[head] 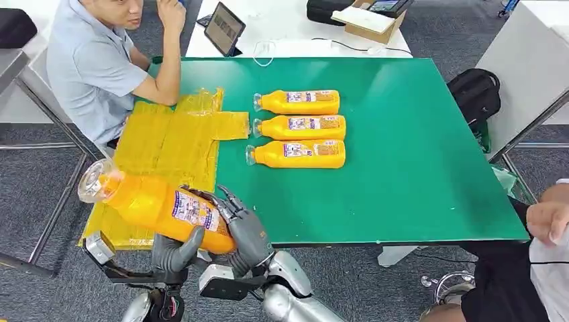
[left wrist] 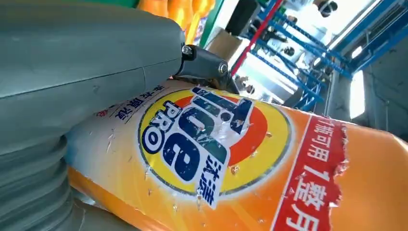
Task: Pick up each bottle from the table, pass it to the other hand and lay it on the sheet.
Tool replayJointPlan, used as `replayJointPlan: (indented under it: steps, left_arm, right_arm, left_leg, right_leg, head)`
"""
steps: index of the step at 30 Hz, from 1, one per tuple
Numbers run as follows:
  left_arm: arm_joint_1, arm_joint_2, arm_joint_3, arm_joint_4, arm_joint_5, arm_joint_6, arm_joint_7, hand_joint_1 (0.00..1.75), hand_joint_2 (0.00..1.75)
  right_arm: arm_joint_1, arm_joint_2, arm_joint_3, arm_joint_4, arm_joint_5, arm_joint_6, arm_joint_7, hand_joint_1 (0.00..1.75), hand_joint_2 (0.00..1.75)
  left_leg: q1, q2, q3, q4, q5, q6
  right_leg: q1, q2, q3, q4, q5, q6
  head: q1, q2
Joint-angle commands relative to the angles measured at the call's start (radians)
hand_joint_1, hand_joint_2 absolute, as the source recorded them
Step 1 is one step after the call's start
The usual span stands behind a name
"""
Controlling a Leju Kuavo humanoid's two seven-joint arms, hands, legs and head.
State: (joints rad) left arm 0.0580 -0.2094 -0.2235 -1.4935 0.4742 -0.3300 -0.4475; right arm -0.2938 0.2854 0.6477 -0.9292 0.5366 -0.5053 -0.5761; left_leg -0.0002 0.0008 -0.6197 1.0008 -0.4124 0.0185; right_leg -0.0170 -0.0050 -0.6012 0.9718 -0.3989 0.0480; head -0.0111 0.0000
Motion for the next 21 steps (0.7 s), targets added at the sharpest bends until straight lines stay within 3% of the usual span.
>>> replayJointPlan:
  steps: [1, 2, 3, 9, 19, 20, 21]
  left_arm:
    - [-0.098, 0.01, 0.059, 0.064, -0.224, 0.224, -0.067, 1.75, 1.75]
    - [-0.11, 0.018, 0.072, 0.069, -0.412, 0.397, -0.131, 1.75, 1.75]
    - [-0.126, 0.018, 0.095, 0.085, -0.458, 0.455, -0.135, 1.75, 1.75]
    - [-0.179, 0.028, 0.201, 0.155, -0.448, 0.49, -0.117, 1.75, 1.75]
    - [-0.201, 0.036, 0.224, 0.169, -0.444, 0.488, -0.117, 1.75, 1.75]
    - [-0.205, 0.046, 0.214, 0.175, -0.472, 0.5, -0.117, 1.75, 1.75]
    - [-0.248, 0.096, 0.172, 0.221, -0.639, 0.608, -0.09, 1.75, 1.75]
  right_arm:
    - [0.066, -0.088, -0.022, -0.161, 0.116, -0.107, 0.033, 0.0, 0.0]
    - [0.076, -0.094, -0.021, -0.196, 0.135, -0.129, 0.033, 0.0, 0.0]
    - [0.09, -0.101, -0.017, -0.243, 0.141, -0.132, 0.033, 0.0, 0.0]
    - [0.112, -0.112, -0.015, -0.322, 0.128, -0.131, 0.046, 0.0, 0.0]
    - [0.105, -0.11, -0.017, -0.293, 0.097, -0.119, 0.03, 0.0, 0.0]
    - [0.105, -0.11, -0.017, -0.288, 0.096, -0.116, 0.03, 0.0, 0.0]
    - [0.108, -0.107, -0.016, -0.283, 0.065, -0.094, 0.008, 0.0, 0.0]
  left_leg:
    - [0.001, -0.004, 0.001, -0.001, 0.0, -0.001]
    - [0.001, -0.005, 0.003, -0.001, -0.001, -0.001]
    - [0.001, -0.004, 0.001, -0.001, 0.0, -0.001]
    - [0.001, -0.004, 0.002, -0.001, 0.0, -0.001]
    - [0.001, -0.002, 0.002, -0.001, -0.001, -0.001]
    - [0.001, -0.002, 0.004, 0.0, -0.002, -0.001]
    - [0.001, -0.002, 0.003, -0.001, -0.001, -0.001]
  right_leg:
    - [0.001, -0.004, 0.003, -0.001, -0.001, -0.001]
    - [0.001, -0.005, 0.005, -0.001, -0.002, -0.002]
    - [0.001, -0.003, 0.003, -0.001, -0.001, -0.001]
    - [0.001, -0.003, 0.004, -0.001, -0.001, -0.001]
    - [0.001, -0.001, 0.004, -0.001, -0.001, -0.001]
    - [0.001, -0.001, 0.006, -0.001, -0.002, -0.002]
    - [0.001, -0.001, 0.005, -0.001, -0.001, -0.002]
  head:
    - [0.0, 0.0]
    - [0.0, 0.0]
    - [0.0, 0.0]
    - [0.0, 0.0]
    - [0.0, 0.0]
    - [0.0, 0.0]
    - [0.0, 0.0]
